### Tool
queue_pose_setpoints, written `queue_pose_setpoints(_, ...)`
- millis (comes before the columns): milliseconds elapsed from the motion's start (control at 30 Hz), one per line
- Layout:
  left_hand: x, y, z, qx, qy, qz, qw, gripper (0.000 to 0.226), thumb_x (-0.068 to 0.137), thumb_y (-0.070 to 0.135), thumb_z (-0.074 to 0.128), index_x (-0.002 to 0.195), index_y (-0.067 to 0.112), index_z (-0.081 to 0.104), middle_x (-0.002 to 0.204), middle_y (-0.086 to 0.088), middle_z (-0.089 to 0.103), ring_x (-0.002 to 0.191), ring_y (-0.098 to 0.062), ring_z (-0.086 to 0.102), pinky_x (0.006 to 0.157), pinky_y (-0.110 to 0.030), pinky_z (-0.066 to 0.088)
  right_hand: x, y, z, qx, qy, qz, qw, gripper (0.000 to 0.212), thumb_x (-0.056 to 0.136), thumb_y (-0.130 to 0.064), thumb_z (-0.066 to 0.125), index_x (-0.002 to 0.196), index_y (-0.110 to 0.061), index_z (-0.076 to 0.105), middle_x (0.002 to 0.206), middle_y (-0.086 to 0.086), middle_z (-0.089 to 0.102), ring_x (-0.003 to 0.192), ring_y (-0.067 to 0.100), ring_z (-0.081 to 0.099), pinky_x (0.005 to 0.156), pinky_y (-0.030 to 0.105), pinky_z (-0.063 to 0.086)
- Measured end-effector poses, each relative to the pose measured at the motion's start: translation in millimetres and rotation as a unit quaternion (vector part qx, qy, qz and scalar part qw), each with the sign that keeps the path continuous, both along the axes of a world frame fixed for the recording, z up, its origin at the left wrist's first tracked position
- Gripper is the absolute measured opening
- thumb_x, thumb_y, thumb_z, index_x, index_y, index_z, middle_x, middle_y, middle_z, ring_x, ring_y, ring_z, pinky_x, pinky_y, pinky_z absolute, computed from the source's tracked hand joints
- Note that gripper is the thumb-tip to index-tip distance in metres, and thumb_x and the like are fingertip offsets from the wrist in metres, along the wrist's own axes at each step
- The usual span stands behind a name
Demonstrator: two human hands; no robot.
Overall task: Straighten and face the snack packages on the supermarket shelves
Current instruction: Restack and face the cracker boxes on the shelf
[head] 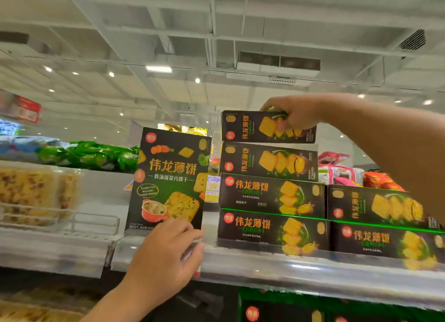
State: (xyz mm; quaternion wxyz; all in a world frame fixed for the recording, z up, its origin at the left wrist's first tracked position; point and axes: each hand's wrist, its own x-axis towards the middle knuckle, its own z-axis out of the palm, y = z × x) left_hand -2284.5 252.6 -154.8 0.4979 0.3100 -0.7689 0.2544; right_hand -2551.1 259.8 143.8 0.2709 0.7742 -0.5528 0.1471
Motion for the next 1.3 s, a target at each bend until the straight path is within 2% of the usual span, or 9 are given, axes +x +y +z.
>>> queue_pose_setpoints(100,0,0,0,0.000,0.002,-0.005,1.000,0.025,0.086,0.031,0.056,0.092,0.016,0.074,0.082,0.009,0.059,0.078,-0.008,0.050,0.071,-0.023,0.040,1,-11,1,0.017,0.022,-0.035,0.999,0.052,0.090,-0.021,0.065,0.136,-0.032,0.041,0.107,-0.004,0.058,0.081,0.011,0.060,0.060,0.029,0.045)
queue_pose_setpoints(333,1,0,-3,0.020,-0.016,-0.001,1.000,0.032,0.089,0.035,0.051,0.100,0.016,0.074,0.088,0.012,0.059,0.083,-0.005,0.052,0.075,-0.020,0.042,1,-14,1,0.033,0.026,-0.043,0.998,0.047,0.091,-0.023,0.063,0.133,-0.032,0.044,0.110,-0.001,0.061,0.089,0.019,0.064,0.070,0.039,0.057)
queue_pose_setpoints(533,2,1,-4,0.022,-0.021,-0.001,1.000,0.033,0.090,0.035,0.050,0.102,0.017,0.074,0.089,0.013,0.060,0.085,-0.003,0.051,0.077,-0.018,0.041,1,-10,-7,0.042,-0.017,-0.036,0.998,0.046,0.092,-0.018,0.061,0.134,-0.029,0.044,0.118,0.001,0.059,0.096,0.022,0.063,0.061,0.030,0.054)
queue_pose_setpoints(800,5,7,-2,0.017,-0.026,-0.013,0.999,0.036,0.091,0.034,0.050,0.107,0.013,0.074,0.097,0.008,0.061,0.093,-0.006,0.053,0.081,-0.020,0.045,27,12,-17,0.003,-0.134,0.070,0.988,0.063,0.086,-0.008,0.064,0.140,-0.033,0.045,0.148,-0.004,0.043,0.133,0.023,0.041,0.103,0.039,0.036)
queue_pose_setpoints(900,18,11,-7,0.014,-0.045,-0.017,0.999,0.040,0.092,0.035,0.051,0.119,0.011,0.069,0.115,0.000,0.061,0.112,-0.010,0.050,0.097,-0.021,0.039,65,18,-38,-0.127,-0.083,0.166,0.974,0.046,0.086,-0.018,0.061,0.127,-0.036,0.056,0.138,-0.005,0.054,0.122,0.021,0.052,0.096,0.033,0.041)
queue_pose_setpoints(1000,47,16,-11,-0.012,-0.067,0.029,0.997,0.042,0.089,0.034,0.055,0.123,0.011,0.066,0.125,-0.005,0.059,0.120,-0.019,0.049,0.104,-0.030,0.037,112,9,-62,-0.131,-0.033,0.234,0.963,0.044,0.084,-0.023,0.061,0.127,-0.032,0.057,0.131,-0.005,0.060,0.102,0.014,0.056,0.082,0.018,0.041)
queue_pose_setpoints(1067,71,16,-12,-0.036,-0.057,0.066,0.996,0.041,0.086,0.031,0.055,0.119,0.010,0.068,0.125,-0.007,0.059,0.119,-0.023,0.050,0.101,-0.038,0.038,136,-2,-72,-0.112,-0.005,0.220,0.969,0.052,0.085,-0.026,0.063,0.136,-0.027,0.050,0.137,-0.002,0.055,0.107,0.016,0.053,0.082,0.016,0.036)
queue_pose_setpoints(1167,98,13,-11,-0.038,-0.051,0.099,0.993,0.042,0.086,0.032,0.053,0.118,0.009,0.068,0.122,-0.010,0.059,0.116,-0.024,0.049,0.099,-0.037,0.036,147,-21,-83,-0.052,-0.069,0.172,0.981,0.067,0.086,-0.044,0.064,0.145,-0.032,0.035,0.143,-0.002,0.049,0.116,0.020,0.052,0.087,0.027,0.038)
queue_pose_setpoints(1300,115,4,-15,-0.023,-0.066,0.096,0.993,0.045,0.089,0.039,0.049,0.121,0.012,0.066,0.125,-0.005,0.055,0.118,-0.021,0.048,0.102,-0.032,0.032,152,-40,-100,0.004,-0.158,0.191,0.969,0.060,0.084,-0.049,0.066,0.136,-0.031,0.044,0.114,-0.008,0.060,0.088,0.001,0.058,0.071,0.018,0.048)
